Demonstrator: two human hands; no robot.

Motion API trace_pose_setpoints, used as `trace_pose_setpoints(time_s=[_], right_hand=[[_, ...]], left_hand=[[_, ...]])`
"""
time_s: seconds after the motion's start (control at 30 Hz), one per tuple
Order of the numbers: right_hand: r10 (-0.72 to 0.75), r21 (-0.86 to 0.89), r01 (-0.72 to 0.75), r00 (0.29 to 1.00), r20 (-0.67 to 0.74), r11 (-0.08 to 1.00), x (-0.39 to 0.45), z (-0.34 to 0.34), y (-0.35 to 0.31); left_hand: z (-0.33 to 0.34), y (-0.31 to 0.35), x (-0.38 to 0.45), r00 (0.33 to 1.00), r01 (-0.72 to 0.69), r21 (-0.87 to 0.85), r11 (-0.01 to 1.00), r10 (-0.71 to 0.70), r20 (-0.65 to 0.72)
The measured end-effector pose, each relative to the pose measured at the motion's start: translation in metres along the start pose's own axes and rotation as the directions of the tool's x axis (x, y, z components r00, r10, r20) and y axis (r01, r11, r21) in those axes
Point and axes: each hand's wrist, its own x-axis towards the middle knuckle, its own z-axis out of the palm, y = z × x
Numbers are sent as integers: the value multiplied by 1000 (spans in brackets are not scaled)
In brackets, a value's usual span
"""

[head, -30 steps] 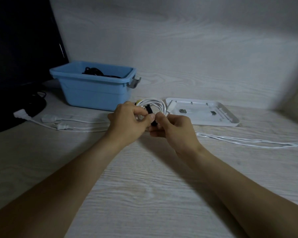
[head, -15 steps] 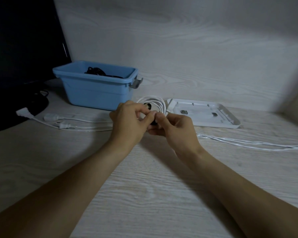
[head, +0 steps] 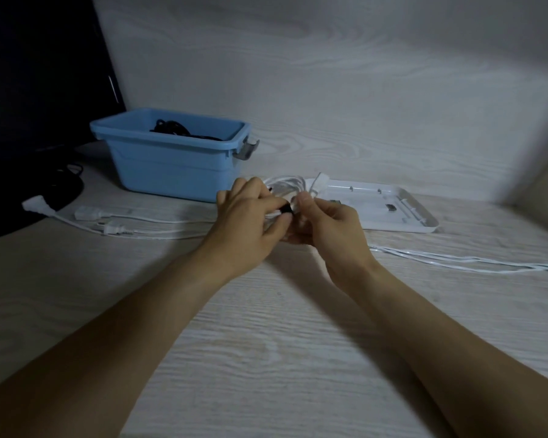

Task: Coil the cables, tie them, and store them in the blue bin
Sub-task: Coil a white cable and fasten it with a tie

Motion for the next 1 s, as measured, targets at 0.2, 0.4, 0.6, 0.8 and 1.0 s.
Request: trace_pose_setpoints(time_s=[0.2,0.4,0.6,0.8,1.0], right_hand=[[-26,-191,44,995,99,981,-2,3,7],[-74,-259,86,996,55,962,2,-2,6],[-70,-275,89,994,79,957,1,-4,1],[-59,-269,75,996,69,960,-1,-1,-3],[-32,-195,55,992,118,979,-1,-8,-5]], left_hand=[[-2,-5,-2,990,129,-117,985,-135,-47],[-1,-5,1,988,100,-37,994,-104,-114],[-3,-1,0,984,119,-84,989,-129,-127],[0,2,-3,966,179,-274,945,-222,-134],[-3,2,-1,983,153,-215,965,-171,-68]])
